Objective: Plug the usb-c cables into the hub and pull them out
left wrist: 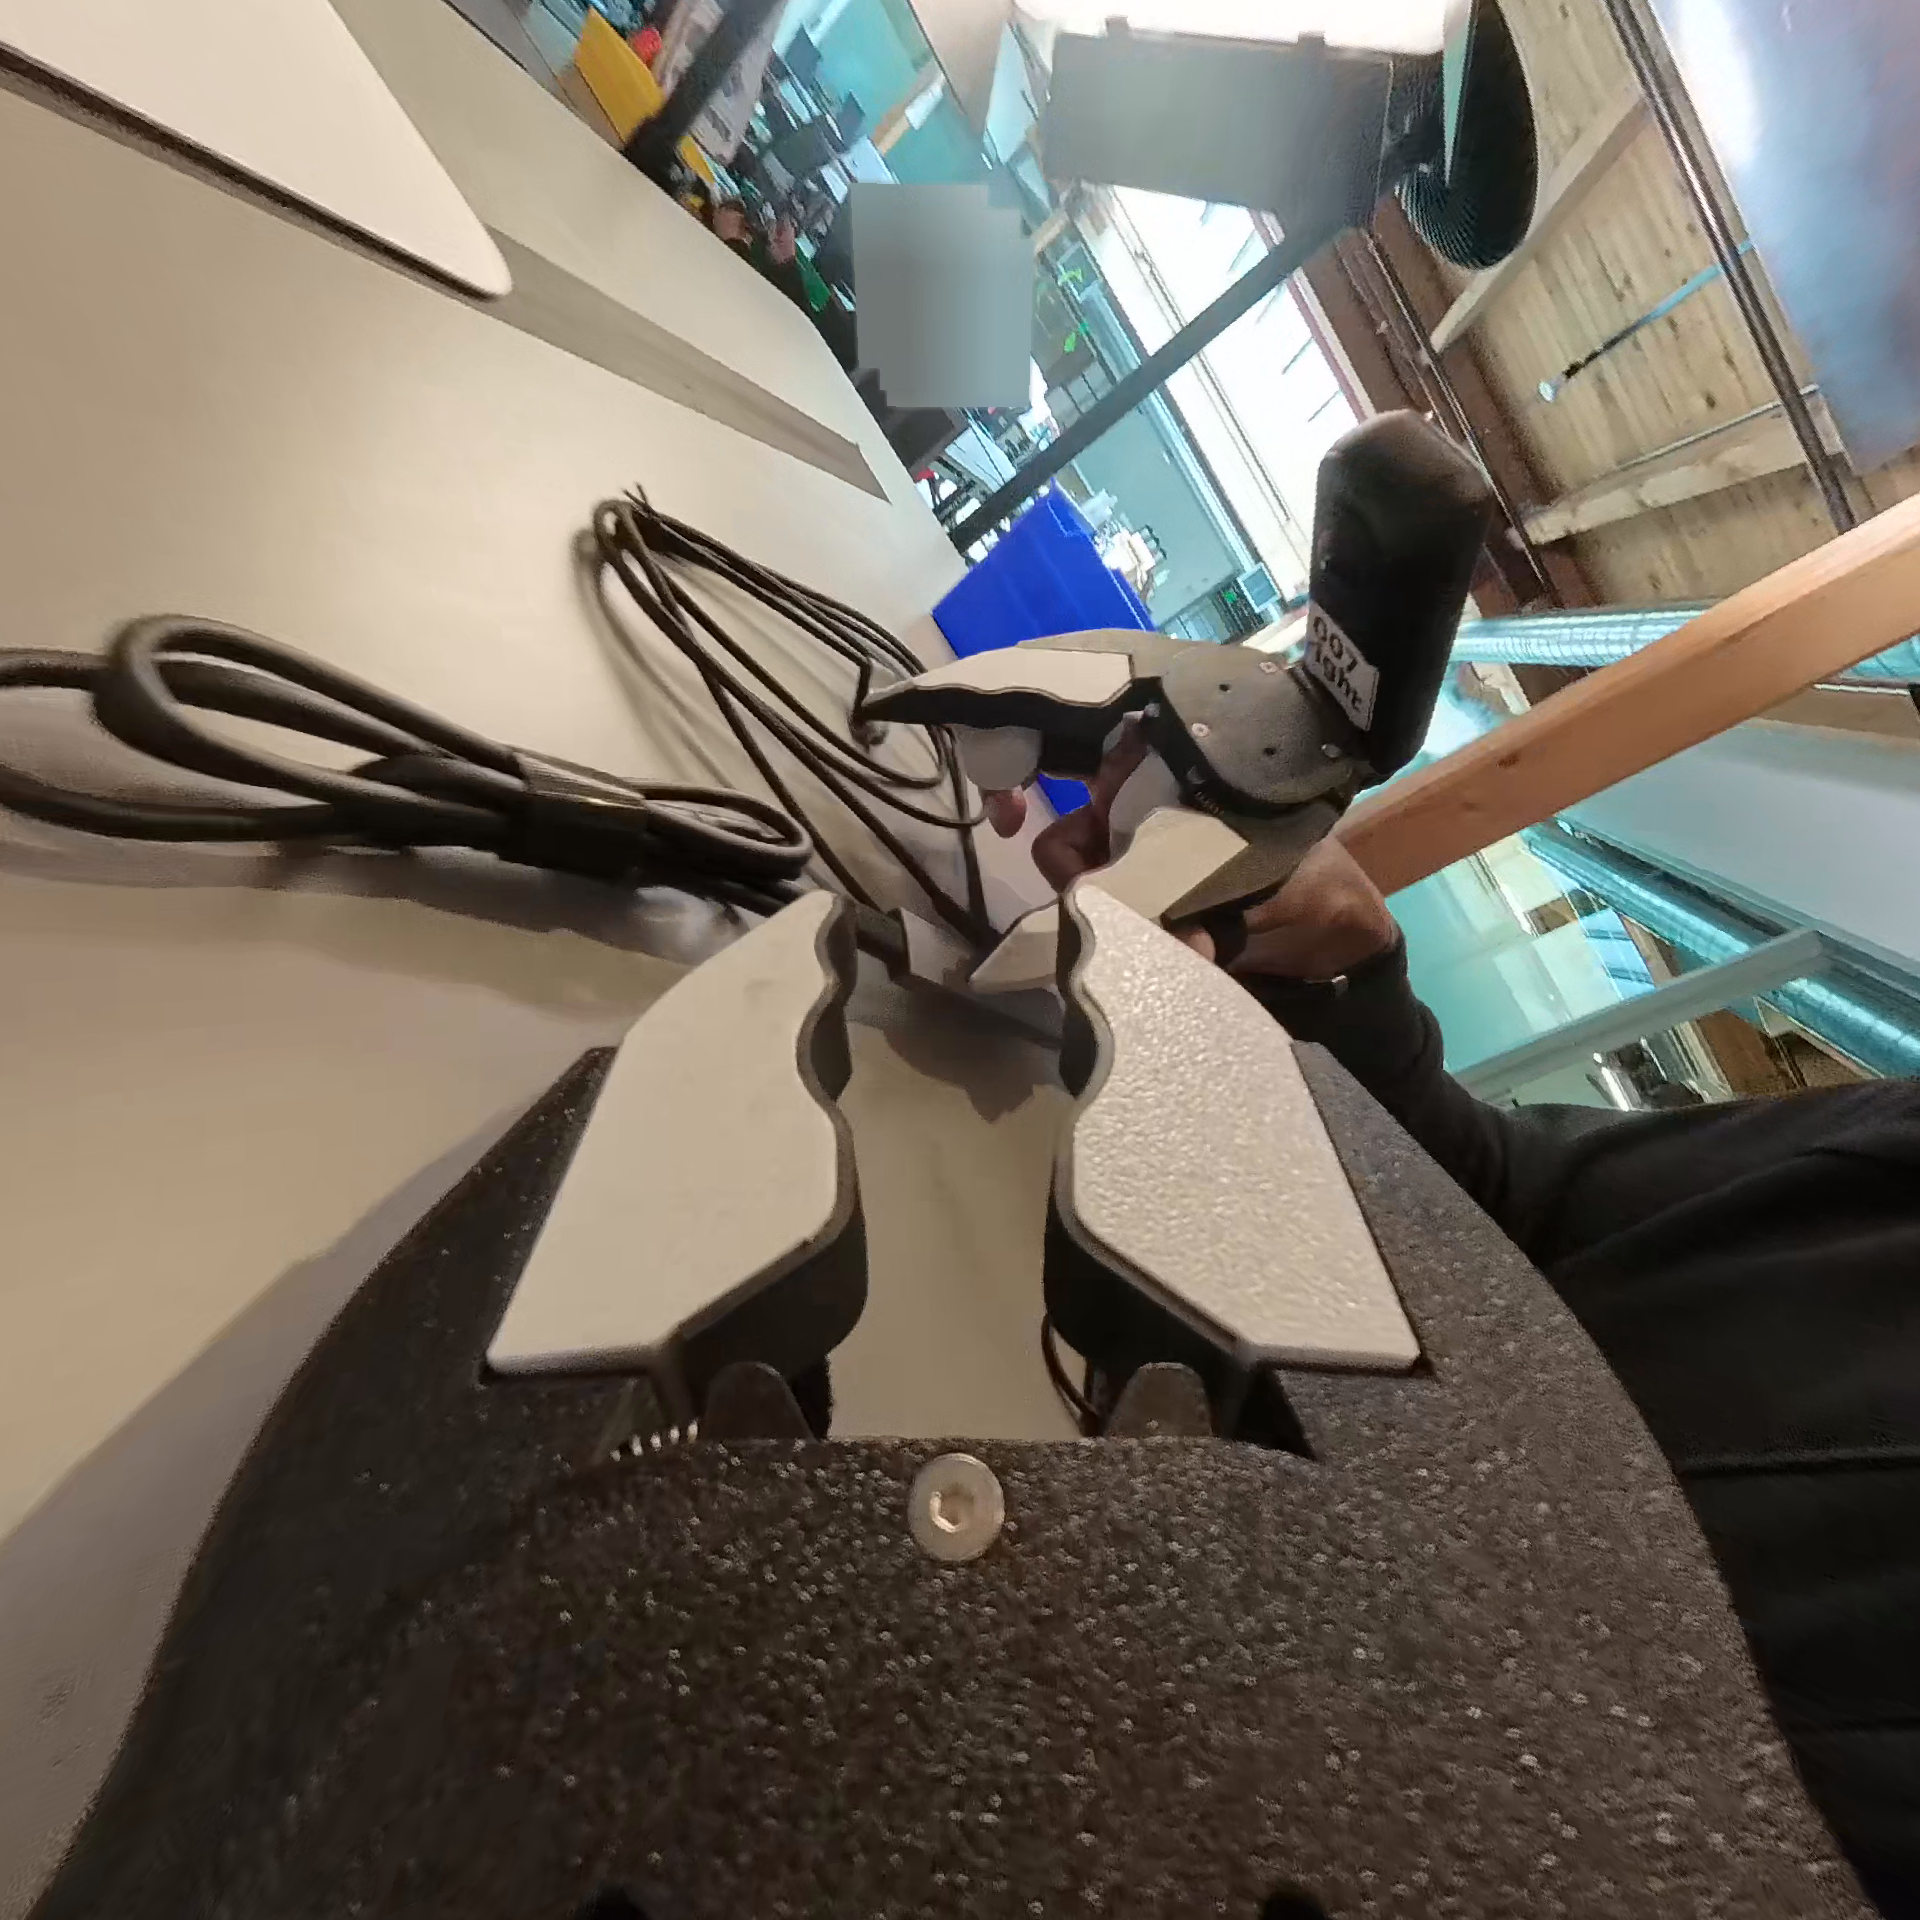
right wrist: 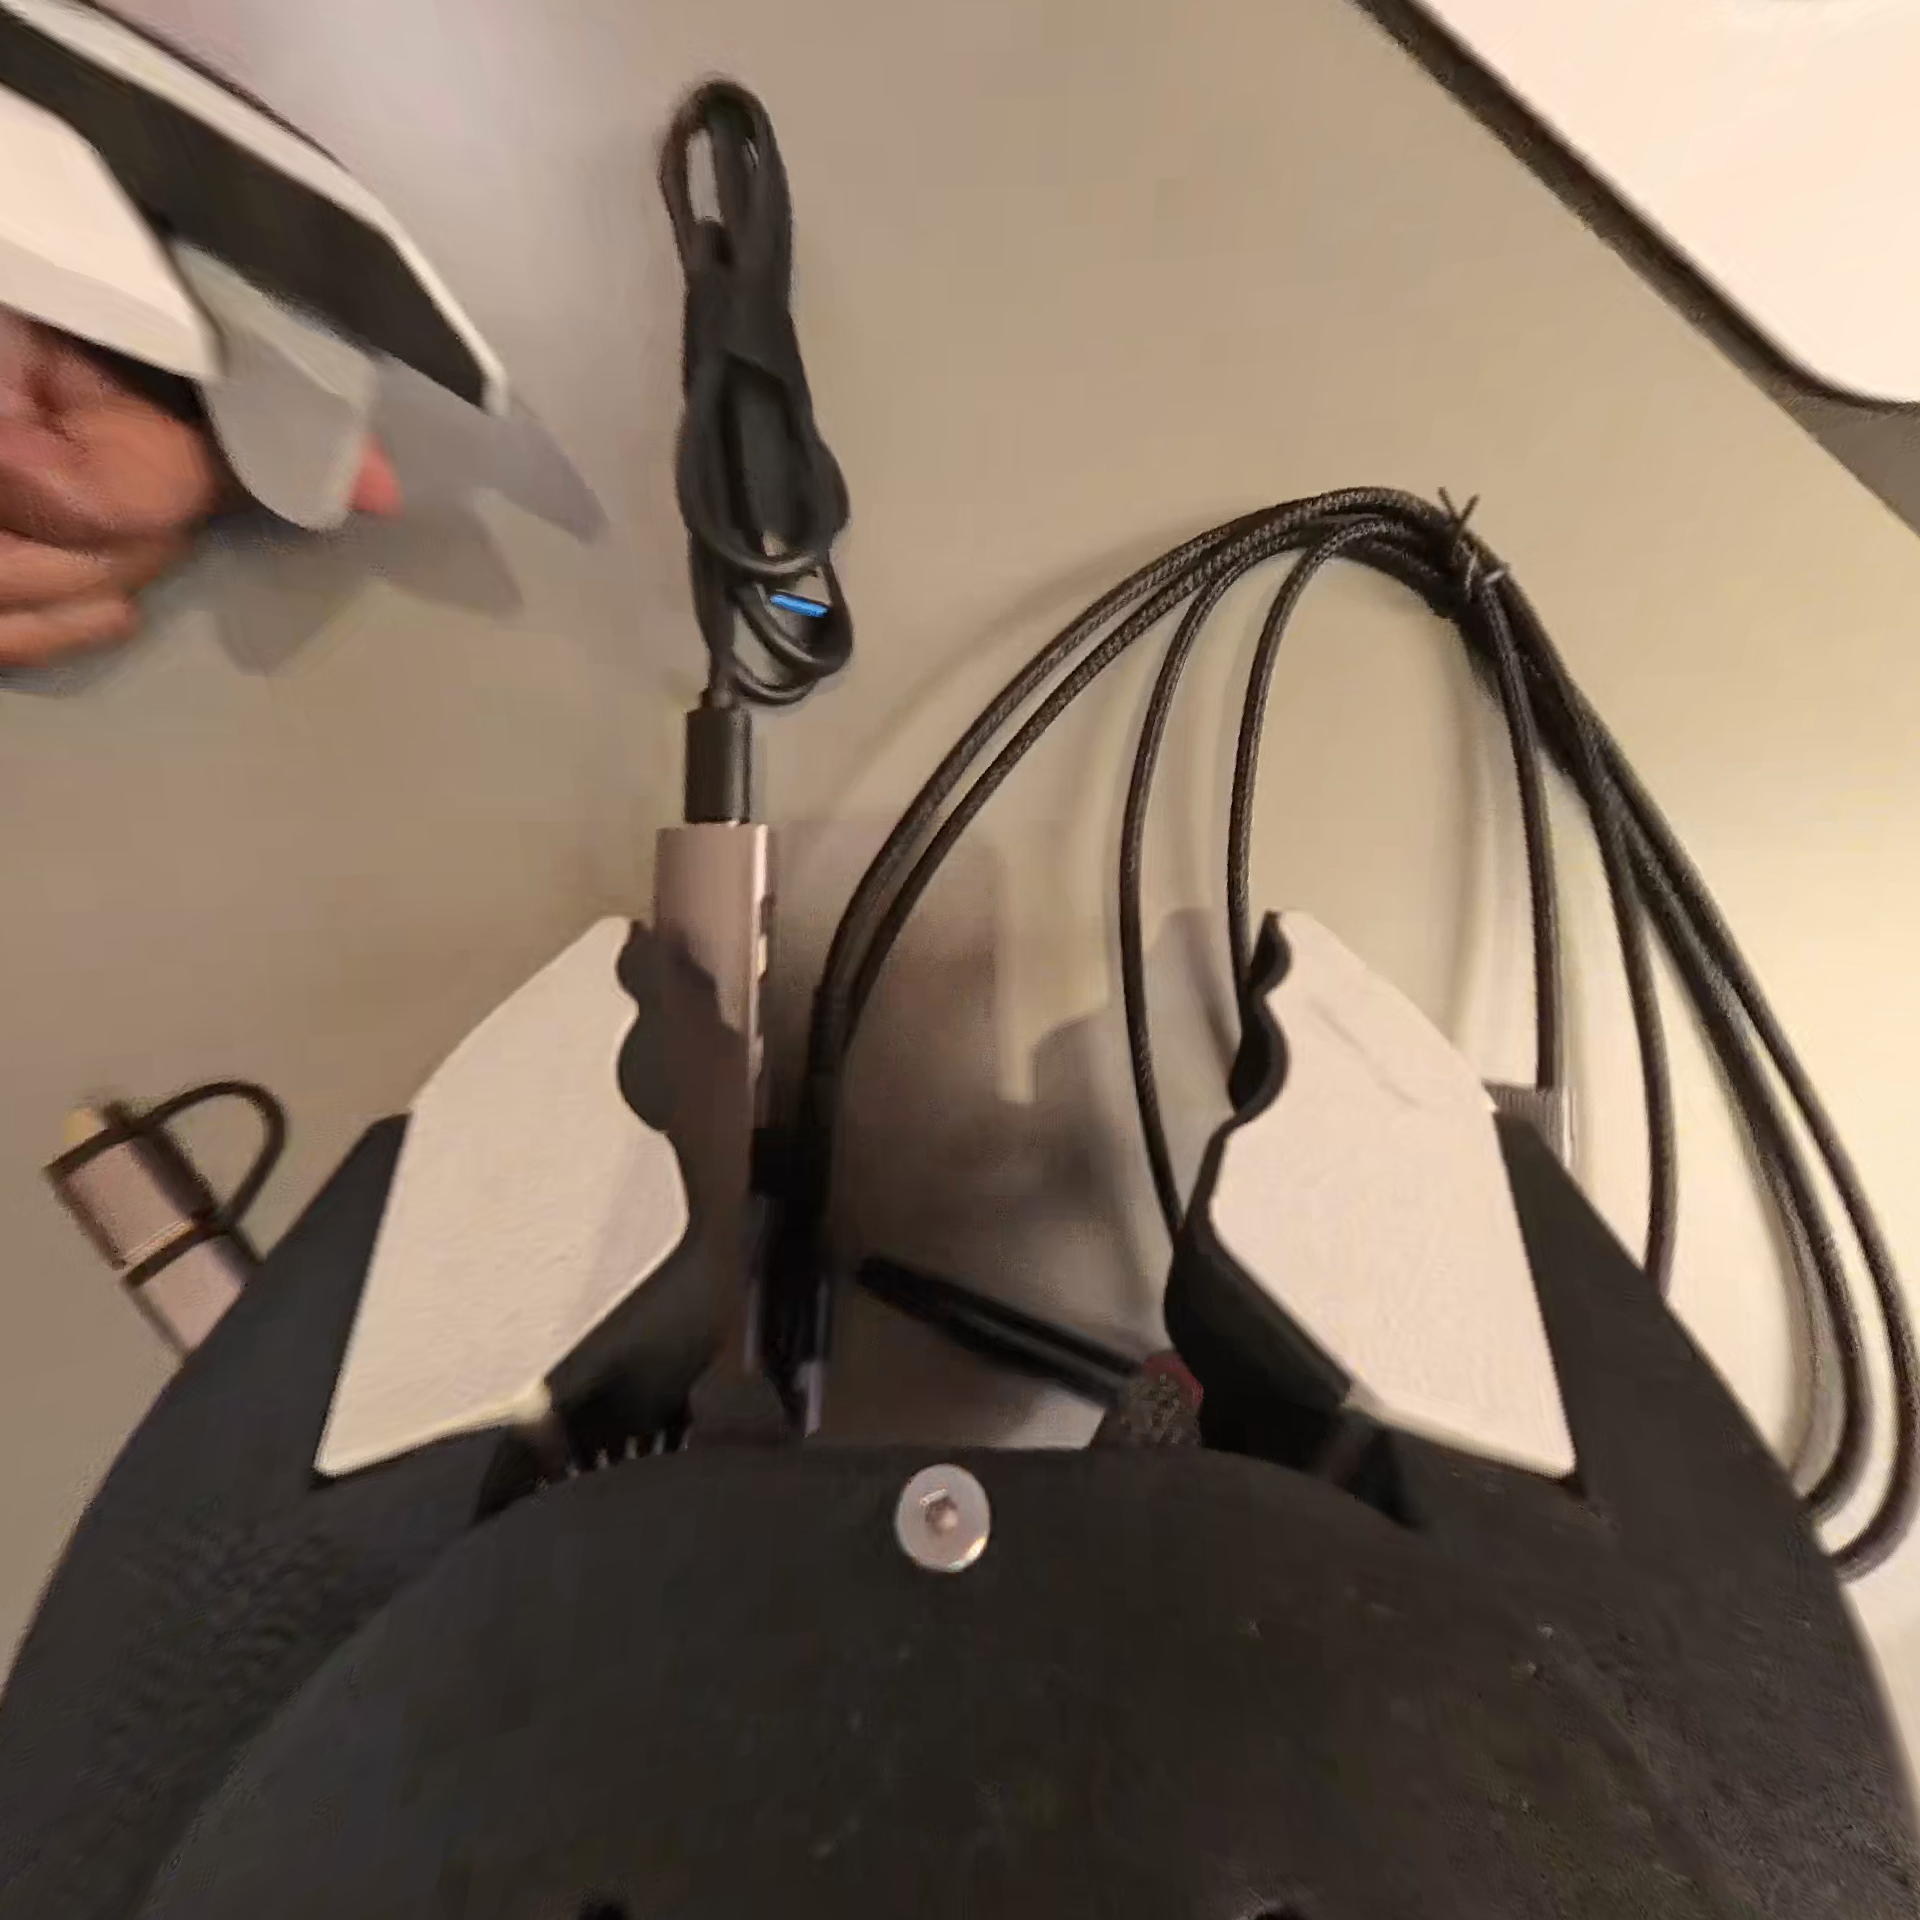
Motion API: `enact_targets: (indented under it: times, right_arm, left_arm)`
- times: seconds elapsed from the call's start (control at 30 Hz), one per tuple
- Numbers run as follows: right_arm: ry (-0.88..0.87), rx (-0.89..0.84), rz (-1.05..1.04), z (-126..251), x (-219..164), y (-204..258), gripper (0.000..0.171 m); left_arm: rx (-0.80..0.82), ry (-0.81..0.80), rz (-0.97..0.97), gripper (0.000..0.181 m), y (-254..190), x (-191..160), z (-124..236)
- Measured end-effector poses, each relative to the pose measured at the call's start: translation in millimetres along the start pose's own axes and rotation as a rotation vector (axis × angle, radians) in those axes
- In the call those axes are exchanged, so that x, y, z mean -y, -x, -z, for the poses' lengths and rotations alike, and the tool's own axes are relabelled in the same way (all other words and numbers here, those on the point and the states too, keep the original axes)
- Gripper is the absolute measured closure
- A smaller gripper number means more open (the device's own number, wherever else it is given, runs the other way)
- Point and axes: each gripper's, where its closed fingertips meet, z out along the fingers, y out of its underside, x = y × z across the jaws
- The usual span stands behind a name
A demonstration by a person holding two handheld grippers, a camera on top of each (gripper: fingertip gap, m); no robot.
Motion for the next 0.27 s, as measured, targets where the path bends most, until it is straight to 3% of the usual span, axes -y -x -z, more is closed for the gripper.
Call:
enact_targets:
  times: [0.17, 0.27]
  right_arm:
    - [0.192, 0.005, 0.025, -30.9, -0.6, 1.8, 0.049]
    - [0.252, -0.035, 0.054, -36.1, 2.2, 1.4, 0.054]
  left_arm:
    - [0.061, -0.052, -0.006, 0.145, 15.4, 15.5, 24.1]
    - [0.091, -0.053, -0.024, 0.146, 19.5, 17.8, 30.1]
